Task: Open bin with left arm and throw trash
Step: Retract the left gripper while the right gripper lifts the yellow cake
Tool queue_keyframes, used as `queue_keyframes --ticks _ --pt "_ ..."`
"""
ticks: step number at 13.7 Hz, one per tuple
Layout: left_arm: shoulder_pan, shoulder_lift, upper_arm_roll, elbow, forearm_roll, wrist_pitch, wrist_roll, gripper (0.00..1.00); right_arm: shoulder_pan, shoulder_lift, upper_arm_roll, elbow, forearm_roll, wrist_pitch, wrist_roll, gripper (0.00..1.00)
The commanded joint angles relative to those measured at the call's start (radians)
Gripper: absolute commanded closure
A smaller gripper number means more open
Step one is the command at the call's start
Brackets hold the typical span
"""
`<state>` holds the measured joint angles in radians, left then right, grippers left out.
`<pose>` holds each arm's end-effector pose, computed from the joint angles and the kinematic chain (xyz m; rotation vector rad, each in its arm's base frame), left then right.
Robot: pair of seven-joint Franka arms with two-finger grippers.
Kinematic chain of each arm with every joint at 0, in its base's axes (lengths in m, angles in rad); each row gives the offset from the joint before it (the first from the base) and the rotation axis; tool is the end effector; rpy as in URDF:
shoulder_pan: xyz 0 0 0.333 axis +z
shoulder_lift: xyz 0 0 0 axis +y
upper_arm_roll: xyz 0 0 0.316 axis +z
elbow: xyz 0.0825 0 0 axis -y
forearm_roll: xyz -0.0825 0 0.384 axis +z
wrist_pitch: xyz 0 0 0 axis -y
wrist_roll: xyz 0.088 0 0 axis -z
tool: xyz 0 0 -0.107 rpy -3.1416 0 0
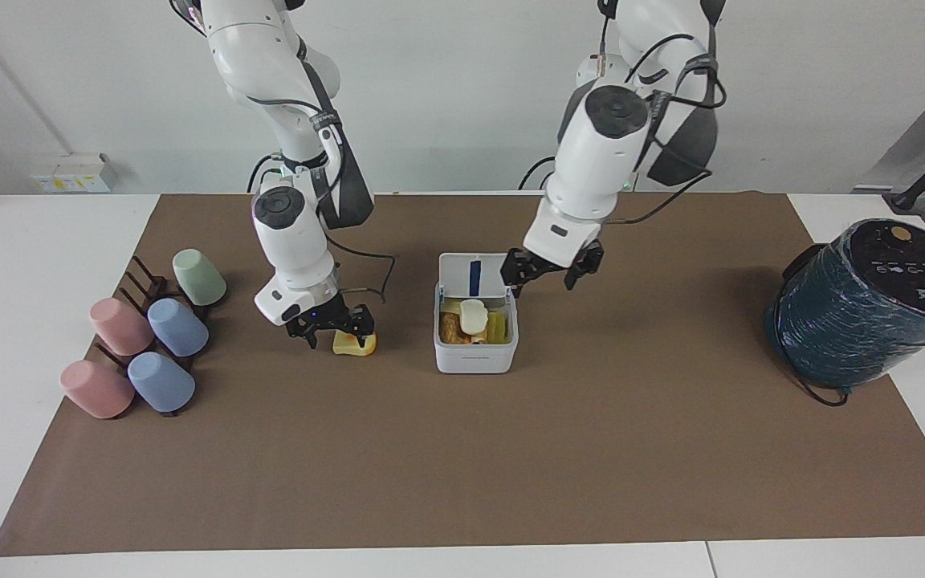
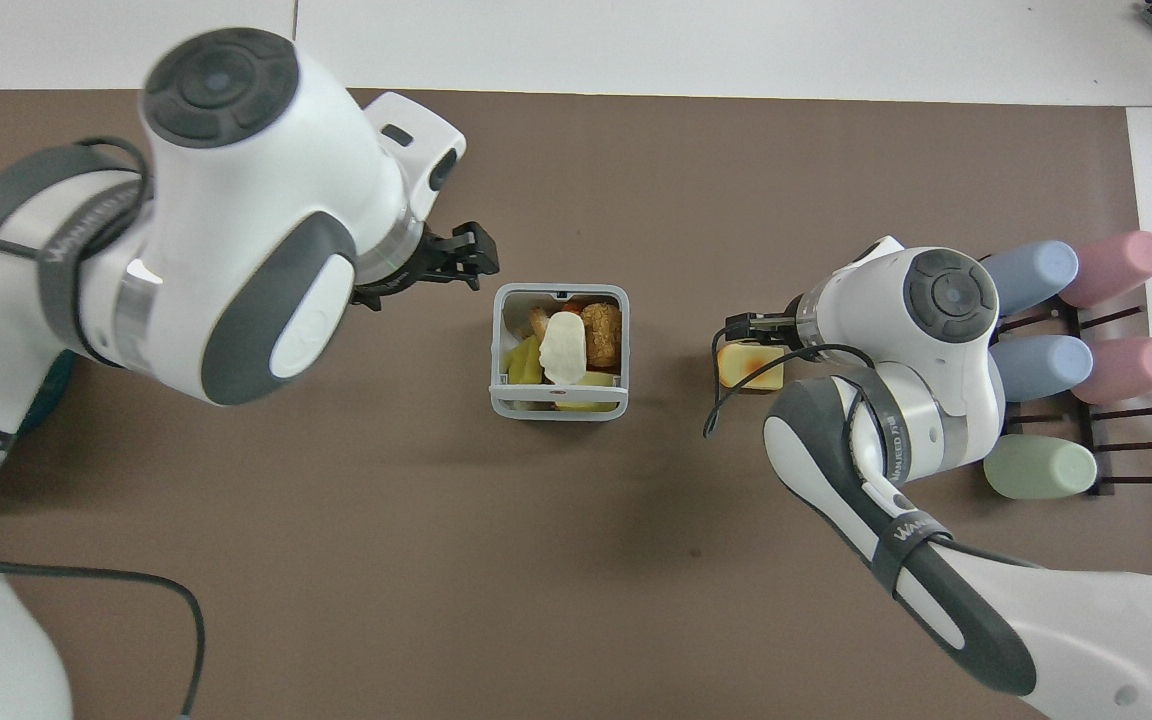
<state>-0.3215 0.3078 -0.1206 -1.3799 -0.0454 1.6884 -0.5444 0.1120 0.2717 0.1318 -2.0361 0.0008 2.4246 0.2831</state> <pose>0.5932 -0.2731 0.5409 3.0630 0.1736 -0.0553 0.5867 0.1433 0.3236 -3.0712 0.0718 -0.1626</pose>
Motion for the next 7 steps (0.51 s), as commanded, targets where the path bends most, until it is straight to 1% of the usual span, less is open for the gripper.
queue_keyframes --ticks 1,3,4,5,6,7 --pt "0.120 -0.022 -0.008 0.036 -0.007 -0.111 0.156 0.00 -0.009 0.014 0.011 -0.038 -0.002 0.037 0.014 0.00" --pt "0.220 -0.080 -0.008 0.030 -0.002 -0.144 0.336 0.00 -0.009 0.006 0.012 -0.070 -0.002 0.056 0.028 0.00" --pt "0.260 -0.096 -0.010 0.013 -0.002 -0.162 0.430 0.00 -0.009 0.006 0.014 -0.076 -0.002 0.056 0.036 0.00" --pt "0.281 -0.116 -0.008 -0.023 0.021 -0.173 0.516 0.00 -0.003 0.004 0.015 -0.081 0.001 0.059 0.039 0.00" --pt "0.288 -0.133 -0.010 -0.059 0.075 -0.174 0.546 0.00 -0.003 0.004 0.015 -0.085 0.020 0.063 0.036 0.00" --pt "0.289 -0.148 -0.010 -0.085 0.102 -0.176 0.547 0.00 0.004 0.006 0.015 -0.093 0.059 0.098 0.027 0.00"
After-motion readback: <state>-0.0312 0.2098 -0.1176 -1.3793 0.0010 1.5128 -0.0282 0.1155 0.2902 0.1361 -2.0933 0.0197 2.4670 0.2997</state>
